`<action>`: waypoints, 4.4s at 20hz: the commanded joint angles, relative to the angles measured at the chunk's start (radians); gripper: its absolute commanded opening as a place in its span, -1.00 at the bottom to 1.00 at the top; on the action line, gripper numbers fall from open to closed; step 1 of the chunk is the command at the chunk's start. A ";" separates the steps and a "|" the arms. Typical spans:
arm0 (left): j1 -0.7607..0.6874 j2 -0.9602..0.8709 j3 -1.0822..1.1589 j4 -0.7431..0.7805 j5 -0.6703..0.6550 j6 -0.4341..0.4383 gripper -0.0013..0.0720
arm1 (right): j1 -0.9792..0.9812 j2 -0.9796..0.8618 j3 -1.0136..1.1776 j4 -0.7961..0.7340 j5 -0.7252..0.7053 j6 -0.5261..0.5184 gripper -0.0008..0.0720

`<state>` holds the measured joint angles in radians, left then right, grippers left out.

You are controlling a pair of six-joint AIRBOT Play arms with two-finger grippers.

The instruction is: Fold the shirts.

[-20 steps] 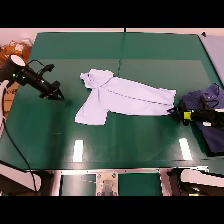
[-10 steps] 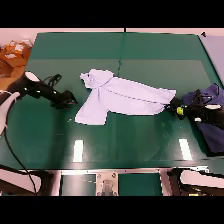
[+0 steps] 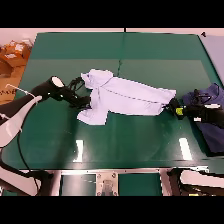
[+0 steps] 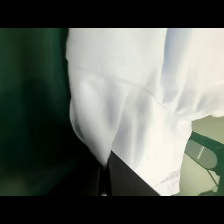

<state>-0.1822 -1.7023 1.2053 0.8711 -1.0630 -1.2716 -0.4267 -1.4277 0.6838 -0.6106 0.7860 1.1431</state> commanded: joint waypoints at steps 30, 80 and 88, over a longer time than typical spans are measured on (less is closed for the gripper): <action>-0.013 0.656 0.666 0.579 -0.014 -0.039 -0.89 | 0.002 0.674 0.639 -0.110 0.141 0.156 -0.94; 0.698 0.249 0.013 -0.062 -0.439 0.162 -0.90 | -0.170 0.094 0.044 -0.382 0.399 0.106 -0.94; 0.684 0.363 -0.484 -0.193 -0.163 0.154 0.31 | -0.224 0.099 0.105 -0.328 0.385 0.101 -0.94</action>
<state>0.5117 -1.3560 0.8742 0.7422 -1.3334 -1.1122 -0.6476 -1.3304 0.7776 -0.9554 1.1763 1.2442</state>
